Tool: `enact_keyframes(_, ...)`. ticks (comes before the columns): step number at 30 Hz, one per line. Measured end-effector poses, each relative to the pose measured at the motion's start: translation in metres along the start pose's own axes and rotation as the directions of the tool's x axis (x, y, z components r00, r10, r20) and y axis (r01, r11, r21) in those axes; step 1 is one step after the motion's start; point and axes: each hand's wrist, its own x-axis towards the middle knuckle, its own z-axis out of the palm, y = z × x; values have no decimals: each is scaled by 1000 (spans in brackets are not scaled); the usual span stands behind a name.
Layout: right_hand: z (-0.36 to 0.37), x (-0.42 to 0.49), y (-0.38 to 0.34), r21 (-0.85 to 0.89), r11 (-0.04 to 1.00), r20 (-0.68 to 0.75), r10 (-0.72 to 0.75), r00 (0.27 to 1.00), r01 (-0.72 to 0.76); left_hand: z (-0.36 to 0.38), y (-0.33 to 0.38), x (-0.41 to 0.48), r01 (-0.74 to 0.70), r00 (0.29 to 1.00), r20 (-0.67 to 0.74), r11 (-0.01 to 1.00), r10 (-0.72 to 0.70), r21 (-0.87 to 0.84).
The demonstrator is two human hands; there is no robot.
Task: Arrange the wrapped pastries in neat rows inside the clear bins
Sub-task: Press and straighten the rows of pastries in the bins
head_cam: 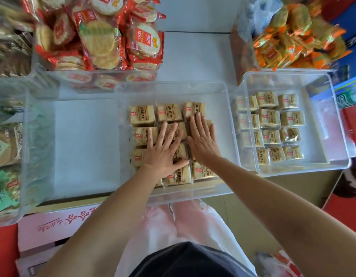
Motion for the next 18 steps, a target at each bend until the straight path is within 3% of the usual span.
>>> enact_keyframes(11,0,1,13,-214,965,0,-157,988,154,1,-9,0,-80,996,32,996,79,46)
enact_keyframes(18,-10,1,11,-170,972,33,-161,986,164,-5,-11,-1,-75,996,60,996,72,51)
